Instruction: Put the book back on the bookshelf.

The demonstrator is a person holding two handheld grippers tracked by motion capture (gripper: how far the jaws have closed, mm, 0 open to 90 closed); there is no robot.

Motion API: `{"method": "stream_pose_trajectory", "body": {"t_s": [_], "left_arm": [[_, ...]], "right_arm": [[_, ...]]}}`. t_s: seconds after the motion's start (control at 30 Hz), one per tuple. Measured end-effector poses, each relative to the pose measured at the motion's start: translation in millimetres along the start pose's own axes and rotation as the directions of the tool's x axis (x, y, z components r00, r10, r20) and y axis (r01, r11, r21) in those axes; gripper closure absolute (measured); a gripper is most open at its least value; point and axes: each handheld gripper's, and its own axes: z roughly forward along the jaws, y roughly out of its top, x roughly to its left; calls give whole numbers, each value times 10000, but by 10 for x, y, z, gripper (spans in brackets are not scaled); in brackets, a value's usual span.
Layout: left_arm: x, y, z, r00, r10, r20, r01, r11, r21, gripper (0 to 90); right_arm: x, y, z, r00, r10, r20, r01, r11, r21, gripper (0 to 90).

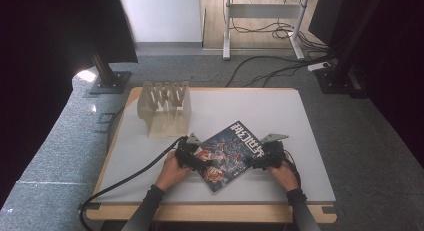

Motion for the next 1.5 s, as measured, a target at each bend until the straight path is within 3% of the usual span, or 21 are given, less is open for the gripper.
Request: {"method": "stream_pose_trajectory", "body": {"t_s": [0.3, 0.43, 0.57, 0.67, 0.77, 0.93, 1.03, 1.1, 1.17, 1.23, 1.27, 1.33, 1.37, 1.47, 1.5], "left_arm": [[-128, -238, -200, 10000, 7, 17, -7, 10000, -43, 0], [-149, -283, -236, 9999, 91, 107, -91, 9999, -56, 0], [-180, -307, -252, 9999, 112, 115, -111, 9999, -71, 0], [-216, -325, -264, 9999, 93, 90, -92, 9999, -74, 0], [-283, -355, -285, 10000, 76, 63, -76, 10000, -56, 0], [-393, -396, -323, 9998, 160, 137, -161, 9998, 81, 0], [-470, -407, -360, 9989, 385, 279, -396, 9983, 421, 0], [-443, -370, -395, 9944, 829, 651, -883, 9925, 844, 0], [-408, -356, -424, 9921, 959, 805, -1021, 9918, 769, 0], [-285, -334, -502, 9921, 1248, 125, -1254, 9901, 634, 0], [-285, -334, -502, 9921, 1248, 125, -1254, 9901, 634, 0], [-141, -345, -552, 9881, 1380, -681, -1330, 9884, 729, 0], [-51, -365, -575, 9855, 1345, -1034, -1272, 9891, 739, 0], [172, -433, -611, 9832, 963, -1550, -876, 9942, 620, 0], [172, -433, -611, 9832, 963, -1550, -876, 9942, 620, 0]], "right_arm": [[290, -88, -72, 9997, -215, 92, 216, 9997, -90, 0], [346, -118, -97, 9991, -395, 122, 397, 9990, -215, 0], [364, -121, -151, 9974, -676, 229, 677, 9977, -45, 6], [355, -177, -327, 9912, -1190, 576, 1187, 9929, 92, 24], [307, -264, -432, 9921, -1071, 659, 1067, 9942, 103, 45], [232, -366, -444, 9936, -826, 773, 799, 9961, 375, 76], [229, -359, -414, 9939, -845, 710, 819, 9959, 384, 69], [245, -325, -394, 9900, -1044, 947, 1004, 9939, 464, 54], [245, -321, -392, 9897, -1055, 967, 1011, 9936, 494, 44], [241, -327, -370, 9897, -811, 1180, 756, 9959, 507, 0], [241, -327, -370, 9897, -811, 1180, 756, 9959, 507, 0], [225, -325, -359, 9913, -658, 1142, 599, 9967, 541, 0], [220, -317, -353, 9918, -615, 1122, 555, 9969, 561, 0], [217, -287, -331, 9895, -696, 1266, 626, 9963, 588, 0], [215, -282, -324, 9898, -667, 1257, 597, 9965, 587, 0]]}}
